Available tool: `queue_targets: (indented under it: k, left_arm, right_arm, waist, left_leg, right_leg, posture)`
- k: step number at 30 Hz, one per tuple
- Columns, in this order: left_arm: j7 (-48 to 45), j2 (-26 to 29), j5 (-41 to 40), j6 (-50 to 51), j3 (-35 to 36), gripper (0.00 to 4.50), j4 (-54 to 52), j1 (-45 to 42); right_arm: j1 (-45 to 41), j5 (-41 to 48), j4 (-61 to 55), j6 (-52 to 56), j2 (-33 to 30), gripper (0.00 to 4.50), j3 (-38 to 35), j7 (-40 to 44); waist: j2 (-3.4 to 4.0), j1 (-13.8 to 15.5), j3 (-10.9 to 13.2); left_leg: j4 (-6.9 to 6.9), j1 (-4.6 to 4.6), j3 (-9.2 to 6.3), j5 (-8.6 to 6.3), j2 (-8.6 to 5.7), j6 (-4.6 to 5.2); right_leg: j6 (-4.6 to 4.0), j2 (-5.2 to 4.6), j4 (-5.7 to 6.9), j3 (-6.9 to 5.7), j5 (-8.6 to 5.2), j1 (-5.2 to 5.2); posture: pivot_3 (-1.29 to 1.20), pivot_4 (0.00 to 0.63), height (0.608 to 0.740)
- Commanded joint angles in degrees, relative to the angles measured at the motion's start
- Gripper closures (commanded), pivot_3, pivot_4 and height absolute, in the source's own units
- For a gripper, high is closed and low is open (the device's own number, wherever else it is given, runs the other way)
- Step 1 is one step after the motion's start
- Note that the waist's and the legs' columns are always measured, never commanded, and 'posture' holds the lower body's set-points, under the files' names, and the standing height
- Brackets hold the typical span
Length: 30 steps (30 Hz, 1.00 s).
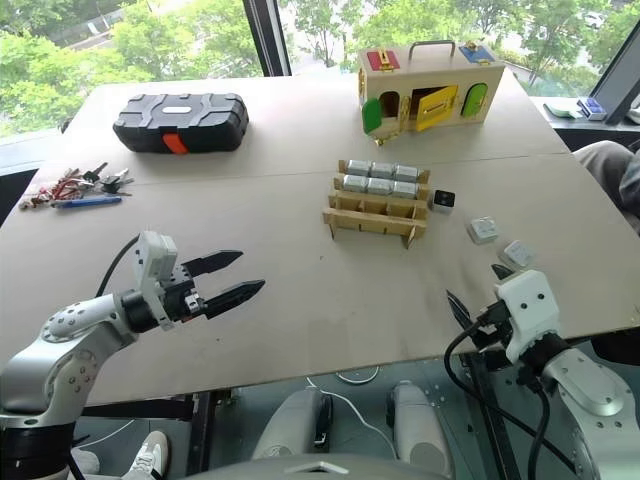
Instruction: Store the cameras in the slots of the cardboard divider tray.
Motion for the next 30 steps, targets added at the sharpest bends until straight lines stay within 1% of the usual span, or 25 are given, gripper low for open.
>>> queue_targets:
  k: [1, 3, 4, 8, 10, 14, 16, 18, 20, 24, 30]
  left_arm:
    - [2.0, -0.5, -2.7, 1.6, 1.3, 0.03, -1.4, -3.8]
    - [4.3, -2.0, -5.4, 4.1, 0.9, 0.03, -0.8, -8.9]
    - [4.5, -2.3, -6.3, 5.1, 0.7, 0.03, -0.4, -10.7]
    - [2.3, -1.8, -12.4, 9.6, 1.7, 0.03, 0.7, -14.1]
    - [-0.9, 0.0, -14.1, 10.6, 1.2, 0.03, 0.2, -15.4]
    - [-8.9, 4.4, -13.3, 9.6, -2.5, 0.03, -1.7, -17.9]
    - [-12.6, 6.1, -12.3, 8.5, -4.6, 0.03, -2.6, -19.1]
    - [-17.1, 7.8, -11.3, 7.1, -7.0, 0.03, -3.0, -20.7]
    - [-18.1, 7.7, -10.9, 6.6, -8.1, 0.03, -2.0, -22.9]
    - [-19.6, 7.4, -10.0, 5.7, -9.8, 0.03, -1.2, -26.4]
    - [-20.1, 6.8, -9.5, 5.0, -10.8, 0.03, -0.6, -29.2]
  right_arm:
    - [-1.6, -1.7, -3.8, 3.1, -0.2, 0.0, -1.2, -3.7]
    - [-4.2, -5.3, -6.2, 11.6, -1.1, 0.0, -0.9, -8.9]
    - [-5.2, -5.0, -6.5, 14.0, -1.3, 0.0, -1.3, -9.5]
    - [-8.3, 4.3, -5.7, 19.2, -1.5, 0.0, -6.6, -4.7]
    - [-9.2, 6.4, -3.8, 20.3, -2.9, 0.0, -9.9, -3.2]
    - [-9.6, 8.5, 1.5, 20.2, -6.7, 0.0, -13.1, 0.5]
    - [-9.7, 8.5, 5.1, 19.4, -8.7, 0.0, -13.1, 2.4]
    - [-11.0, 7.1, 11.0, 16.8, -10.4, 0.0, -12.3, 3.5]
    - [-12.7, 7.2, 15.9, 14.7, -11.1, 0.0, -11.9, 4.7]
    - [-16.4, 3.4, 25.3, 8.3, -13.7, 0.0, -8.9, 6.4]
    - [-24.8, 2.5, 36.9, 5.0, -15.7, 0.0, -5.1, 9.6]
  waist:
    - [0.0, 0.0, 0.0]
    - [0.01, 0.3, 0.0]
    - [-0.01, 0.4, 0.0]
    - [0.0, -0.1, 0.0]
    - [0.0, -0.3, 0.0]
    - [0.01, 0.0, 0.0]
    - [0.01, 0.1, 0.0]
    - [0.01, 0.0, 0.0]
    - [0.0, 0.0, 0.0]
    - [0.01, -0.2, 0.0]
    - [0.02, -0.2, 0.0]
  left_leg:
    - [0.0, 0.0, 0.0, 0.0, 0.0, 0.0]
    - [0.06, -0.05, -0.03, 0.0, -0.01, 0.0]
    - [0.17, -0.13, -0.04, 0.01, -0.03, 0.01]
    - [0.12, 0.03, -0.04, 0.03, -0.11, 0.04]
    - [0.0, 0.0, -0.03, 0.02, -0.1, 0.05]
    - [-0.01, -0.09, 0.17, 0.02, -0.13, 0.06]
    - [0.01, -0.07, 0.2, 0.02, -0.13, 0.06]
    - [0.03, -0.04, 0.29, 0.02, -0.15, 0.06]
    - [0.05, -0.02, 0.39, 0.02, -0.16, 0.06]
    - [0.04, 0.01, 0.42, 0.02, -0.13, 0.06]
    - [0.01, 0.04, 0.54, -0.01, -0.12, 0.11]
  right_leg:
    - [0.0, 0.0, 0.0, 0.0, 0.0, 0.0]
    - [0.0, -0.01, 0.02, -0.06, 0.0, 0.01]
    - [0.01, 0.01, 0.04, -0.13, 0.01, -0.01]
    - [0.01, 0.02, 0.06, -0.06, 0.01, 0.1]
    - [0.01, 0.1, 0.0, -0.01, 0.02, 0.06]
    - [0.0, 0.15, -0.07, -0.07, 0.02, 0.02]
    - [-0.01, 0.13, -0.11, -0.07, 0.01, 0.07]
    - [0.0, 0.11, -0.15, 0.0, 0.02, 0.11]
    - [0.01, 0.11, -0.16, 0.08, 0.02, 0.11]
    - [0.01, 0.18, -0.14, 0.13, 0.03, 0.1]
    - [0.02, 0.21, -0.14, 0.25, 0.03, 0.1]
  posture:
    - [0.0, 0.15, 0.74]
    - [0.0, 0.15, 0.74]
    - [0.0, 0.15, 0.74]
    - [0.0, 0.15, 0.74]
    - [0.0, 0.15, 0.74]
    - [0.0, 0.15, 0.74]
    - [0.0, 0.15, 0.74]
    - [0.0, 0.15, 0.74]
    - [0.0, 0.15, 0.74]
    - [0.0, 0.15, 0.74]
    - [0.0, 0.15, 0.74]
